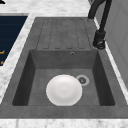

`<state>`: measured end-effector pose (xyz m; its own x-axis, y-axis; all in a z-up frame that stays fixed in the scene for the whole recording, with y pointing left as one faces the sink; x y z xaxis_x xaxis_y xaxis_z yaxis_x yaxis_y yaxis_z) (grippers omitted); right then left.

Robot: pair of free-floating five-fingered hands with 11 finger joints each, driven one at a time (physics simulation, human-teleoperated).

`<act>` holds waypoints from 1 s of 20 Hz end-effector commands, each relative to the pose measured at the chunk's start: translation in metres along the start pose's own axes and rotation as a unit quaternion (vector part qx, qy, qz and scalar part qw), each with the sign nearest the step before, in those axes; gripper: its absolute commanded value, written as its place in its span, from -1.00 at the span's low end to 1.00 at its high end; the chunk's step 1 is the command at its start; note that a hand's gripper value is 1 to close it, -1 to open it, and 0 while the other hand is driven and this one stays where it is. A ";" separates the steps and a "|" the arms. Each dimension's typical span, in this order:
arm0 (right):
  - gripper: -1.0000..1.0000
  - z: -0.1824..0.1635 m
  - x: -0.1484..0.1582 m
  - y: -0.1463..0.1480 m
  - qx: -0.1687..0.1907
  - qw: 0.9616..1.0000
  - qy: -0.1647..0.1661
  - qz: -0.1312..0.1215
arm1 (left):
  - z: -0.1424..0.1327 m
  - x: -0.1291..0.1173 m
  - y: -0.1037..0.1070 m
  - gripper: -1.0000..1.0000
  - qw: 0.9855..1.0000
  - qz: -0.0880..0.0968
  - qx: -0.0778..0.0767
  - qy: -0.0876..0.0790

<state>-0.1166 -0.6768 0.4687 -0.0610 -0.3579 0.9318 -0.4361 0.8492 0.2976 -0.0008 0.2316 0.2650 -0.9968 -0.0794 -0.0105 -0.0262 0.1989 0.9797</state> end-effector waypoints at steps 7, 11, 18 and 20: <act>-1.00 0.002 -0.051 -0.005 0.035 0.995 0.093 0.015 | 0.000 0.000 0.000 0.00 1.000 0.000 0.000 0.000; -1.00 0.003 -0.052 -0.010 0.042 0.985 0.160 0.041 | 0.000 0.000 0.000 0.00 1.000 0.000 0.000 0.000; -1.00 0.003 -0.056 -0.010 0.036 0.960 0.263 0.085 | 0.000 0.000 0.000 0.00 1.000 0.000 0.000 0.000; -1.00 -0.002 -0.057 -0.013 0.026 0.955 0.280 0.099 | 0.000 0.000 0.000 0.00 1.000 0.000 0.000 0.000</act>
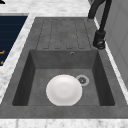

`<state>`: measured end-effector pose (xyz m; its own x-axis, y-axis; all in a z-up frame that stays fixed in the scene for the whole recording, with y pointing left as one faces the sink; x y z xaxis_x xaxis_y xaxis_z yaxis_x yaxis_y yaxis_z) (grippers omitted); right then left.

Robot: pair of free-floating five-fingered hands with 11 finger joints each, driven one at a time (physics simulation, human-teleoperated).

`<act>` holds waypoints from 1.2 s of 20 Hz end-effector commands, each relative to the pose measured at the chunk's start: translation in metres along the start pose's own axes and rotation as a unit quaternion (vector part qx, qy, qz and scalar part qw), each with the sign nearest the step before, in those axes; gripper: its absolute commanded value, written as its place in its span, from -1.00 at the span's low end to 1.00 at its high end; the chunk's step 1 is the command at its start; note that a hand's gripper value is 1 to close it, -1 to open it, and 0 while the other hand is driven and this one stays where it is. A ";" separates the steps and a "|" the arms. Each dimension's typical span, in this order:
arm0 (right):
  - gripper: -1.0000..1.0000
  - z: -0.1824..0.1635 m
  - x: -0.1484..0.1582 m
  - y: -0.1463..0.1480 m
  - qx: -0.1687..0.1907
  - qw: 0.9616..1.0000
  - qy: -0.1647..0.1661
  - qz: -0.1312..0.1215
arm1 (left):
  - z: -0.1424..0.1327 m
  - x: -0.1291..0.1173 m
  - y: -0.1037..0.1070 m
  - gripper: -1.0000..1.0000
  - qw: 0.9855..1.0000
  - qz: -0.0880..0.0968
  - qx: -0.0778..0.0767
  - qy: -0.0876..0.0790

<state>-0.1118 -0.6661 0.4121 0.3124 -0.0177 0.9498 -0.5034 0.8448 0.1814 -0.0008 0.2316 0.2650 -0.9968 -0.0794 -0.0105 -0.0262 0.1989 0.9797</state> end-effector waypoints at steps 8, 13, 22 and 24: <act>-1.00 -0.047 0.007 -0.013 -0.050 0.990 0.070 0.112 | 0.000 0.000 0.000 0.00 1.000 0.000 0.000 0.000; -1.00 -0.071 0.008 -0.018 -0.063 0.982 0.106 0.141 | 0.000 0.000 0.000 0.00 1.000 0.000 0.000 0.000; -1.00 -0.122 -0.001 -0.011 -0.086 0.963 0.190 0.168 | 0.000 0.000 0.000 0.00 1.000 0.000 0.000 0.000; -1.00 -0.134 -0.004 -0.008 -0.090 0.959 0.209 0.171 | 0.000 0.000 0.000 0.00 1.000 0.000 0.000 0.000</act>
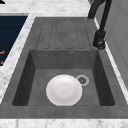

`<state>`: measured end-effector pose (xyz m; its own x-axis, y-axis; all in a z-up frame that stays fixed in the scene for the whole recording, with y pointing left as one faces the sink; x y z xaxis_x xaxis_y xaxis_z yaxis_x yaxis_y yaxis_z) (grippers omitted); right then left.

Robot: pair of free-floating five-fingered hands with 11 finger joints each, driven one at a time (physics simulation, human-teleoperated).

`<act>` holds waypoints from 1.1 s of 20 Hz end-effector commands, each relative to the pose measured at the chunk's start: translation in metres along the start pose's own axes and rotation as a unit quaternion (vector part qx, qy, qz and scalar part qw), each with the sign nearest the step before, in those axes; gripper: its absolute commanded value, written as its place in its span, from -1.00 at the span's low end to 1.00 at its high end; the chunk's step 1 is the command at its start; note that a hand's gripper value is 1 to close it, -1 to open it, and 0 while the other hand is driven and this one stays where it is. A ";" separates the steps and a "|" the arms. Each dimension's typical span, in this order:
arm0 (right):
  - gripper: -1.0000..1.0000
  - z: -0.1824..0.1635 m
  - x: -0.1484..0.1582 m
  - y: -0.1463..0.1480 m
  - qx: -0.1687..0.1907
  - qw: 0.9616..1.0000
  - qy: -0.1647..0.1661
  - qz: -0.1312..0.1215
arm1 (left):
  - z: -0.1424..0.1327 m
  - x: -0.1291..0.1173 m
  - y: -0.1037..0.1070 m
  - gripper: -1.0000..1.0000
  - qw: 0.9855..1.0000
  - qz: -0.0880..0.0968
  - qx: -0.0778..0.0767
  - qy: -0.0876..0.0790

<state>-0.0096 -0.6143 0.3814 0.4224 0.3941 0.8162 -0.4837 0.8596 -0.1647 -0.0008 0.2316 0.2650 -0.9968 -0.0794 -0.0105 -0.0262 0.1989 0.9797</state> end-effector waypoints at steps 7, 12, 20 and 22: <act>-1.00 -0.051 0.006 0.021 -0.017 0.992 0.115 0.040 | 0.000 0.000 0.000 0.00 1.000 0.000 0.000 0.000; -1.00 -0.060 0.015 0.020 -0.042 0.986 0.149 0.068 | 0.000 0.000 0.000 0.00 1.000 0.000 0.000 0.000; -1.00 -0.064 0.018 0.020 -0.065 0.972 0.179 0.136 | 0.000 0.000 0.000 0.00 1.000 0.000 0.000 0.000; -1.00 -0.064 0.017 0.020 -0.072 0.968 0.185 0.151 | 0.000 0.000 0.000 0.00 1.000 0.000 0.000 0.000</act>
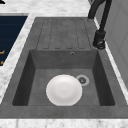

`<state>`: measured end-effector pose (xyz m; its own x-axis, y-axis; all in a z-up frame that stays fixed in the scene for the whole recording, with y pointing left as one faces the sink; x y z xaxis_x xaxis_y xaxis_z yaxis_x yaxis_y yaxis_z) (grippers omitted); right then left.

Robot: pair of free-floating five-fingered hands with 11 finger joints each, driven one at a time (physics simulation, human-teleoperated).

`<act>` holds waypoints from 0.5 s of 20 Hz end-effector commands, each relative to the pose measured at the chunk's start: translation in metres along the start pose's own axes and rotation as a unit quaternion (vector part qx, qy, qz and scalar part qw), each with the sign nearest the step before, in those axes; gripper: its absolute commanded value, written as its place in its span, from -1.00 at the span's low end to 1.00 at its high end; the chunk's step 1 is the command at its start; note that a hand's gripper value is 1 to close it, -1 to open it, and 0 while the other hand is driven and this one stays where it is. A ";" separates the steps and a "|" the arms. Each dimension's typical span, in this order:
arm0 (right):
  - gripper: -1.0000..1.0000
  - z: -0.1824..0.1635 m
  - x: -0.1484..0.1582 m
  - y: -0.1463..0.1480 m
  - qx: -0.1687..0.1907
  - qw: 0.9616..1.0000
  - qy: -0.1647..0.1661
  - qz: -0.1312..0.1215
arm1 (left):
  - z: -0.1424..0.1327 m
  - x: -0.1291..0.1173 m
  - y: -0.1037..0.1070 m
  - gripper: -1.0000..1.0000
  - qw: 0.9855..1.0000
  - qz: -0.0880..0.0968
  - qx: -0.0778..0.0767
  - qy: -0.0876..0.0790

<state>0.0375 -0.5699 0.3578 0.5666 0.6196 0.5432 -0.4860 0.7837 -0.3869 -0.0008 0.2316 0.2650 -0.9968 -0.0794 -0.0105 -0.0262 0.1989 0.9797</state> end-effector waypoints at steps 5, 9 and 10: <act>-1.00 -0.011 0.013 0.014 -0.005 0.999 0.012 0.043 | 0.000 0.000 0.000 0.00 1.000 0.000 0.000 0.000; -1.00 -0.015 0.006 0.011 -0.018 0.999 0.026 0.028 | 0.000 0.000 0.000 0.00 1.000 0.000 0.000 0.000; -1.00 -0.024 0.012 0.017 -0.011 0.998 0.028 0.053 | 0.000 0.000 0.000 0.00 1.000 0.000 0.000 0.000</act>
<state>0.0425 -0.5585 0.3476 0.5688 0.6584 0.4930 -0.4896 0.7526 -0.4402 -0.0008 0.2316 0.2650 -0.9968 -0.0794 -0.0105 -0.0262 0.1989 0.9797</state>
